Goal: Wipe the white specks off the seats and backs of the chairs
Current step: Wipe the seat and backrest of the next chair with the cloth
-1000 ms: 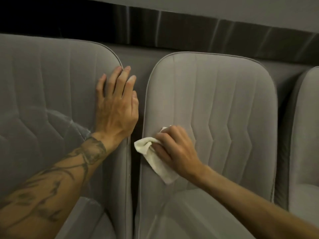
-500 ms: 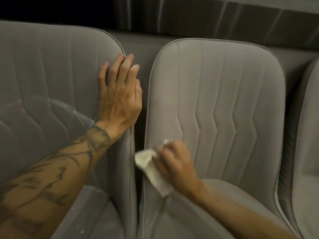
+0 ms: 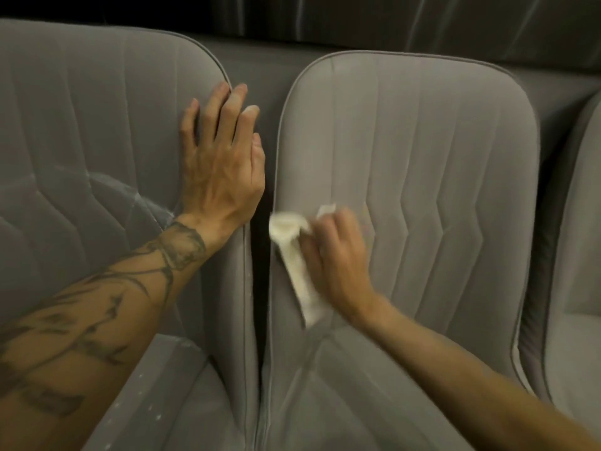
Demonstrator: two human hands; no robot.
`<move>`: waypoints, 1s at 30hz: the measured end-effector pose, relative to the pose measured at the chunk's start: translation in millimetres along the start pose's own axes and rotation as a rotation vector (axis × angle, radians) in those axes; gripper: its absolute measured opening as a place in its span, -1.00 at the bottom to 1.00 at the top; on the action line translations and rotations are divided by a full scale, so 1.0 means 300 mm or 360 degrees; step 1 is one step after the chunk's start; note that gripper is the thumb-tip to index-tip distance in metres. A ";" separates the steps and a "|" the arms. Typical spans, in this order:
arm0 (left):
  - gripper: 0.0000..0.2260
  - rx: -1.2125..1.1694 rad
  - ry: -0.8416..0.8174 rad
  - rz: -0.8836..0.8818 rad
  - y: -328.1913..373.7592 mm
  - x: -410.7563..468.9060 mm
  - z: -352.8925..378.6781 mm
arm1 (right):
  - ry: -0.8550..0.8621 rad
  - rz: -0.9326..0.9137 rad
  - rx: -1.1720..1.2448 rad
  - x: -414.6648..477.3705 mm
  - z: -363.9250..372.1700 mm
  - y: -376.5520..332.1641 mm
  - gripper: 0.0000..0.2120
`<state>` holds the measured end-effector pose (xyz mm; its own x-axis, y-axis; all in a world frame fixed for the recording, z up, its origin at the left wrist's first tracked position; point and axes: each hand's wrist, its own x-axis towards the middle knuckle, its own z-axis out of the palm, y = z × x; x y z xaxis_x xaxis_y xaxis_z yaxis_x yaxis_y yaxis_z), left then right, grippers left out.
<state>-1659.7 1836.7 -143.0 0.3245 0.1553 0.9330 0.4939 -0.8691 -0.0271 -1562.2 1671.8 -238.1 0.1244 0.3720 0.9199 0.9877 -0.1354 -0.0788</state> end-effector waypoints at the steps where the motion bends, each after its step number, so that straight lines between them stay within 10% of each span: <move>1: -0.63 0.0004 -0.0007 0.0001 0.000 0.001 0.000 | -0.0179 -0.0106 0.0031 -0.135 -0.010 -0.011 -0.86; 5: -0.63 -0.0016 -0.0018 -0.0003 0.002 0.003 -0.004 | -0.0727 -0.0471 0.0011 -0.393 -0.077 0.001 -0.85; 14: -0.63 -0.0018 -0.0014 0.0007 -0.005 0.003 0.006 | 0.0440 0.0286 -0.0099 0.444 -0.041 0.111 -0.80; 22: -0.64 -0.0022 -0.0006 0.0006 -0.005 0.001 0.013 | -0.0375 -0.0108 0.0117 -0.209 -0.043 0.021 -0.85; 30: -0.66 -0.0022 -0.0007 0.0014 -0.008 -0.002 0.013 | -0.0153 0.0514 0.0056 -0.067 -0.014 -0.016 -0.80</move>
<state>-1657.8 1840.5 -144.9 0.3325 0.1500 0.9311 0.4800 -0.8767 -0.0301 -1569.9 1661.0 -254.6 0.4384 0.4000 0.8049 0.8981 -0.2293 -0.3752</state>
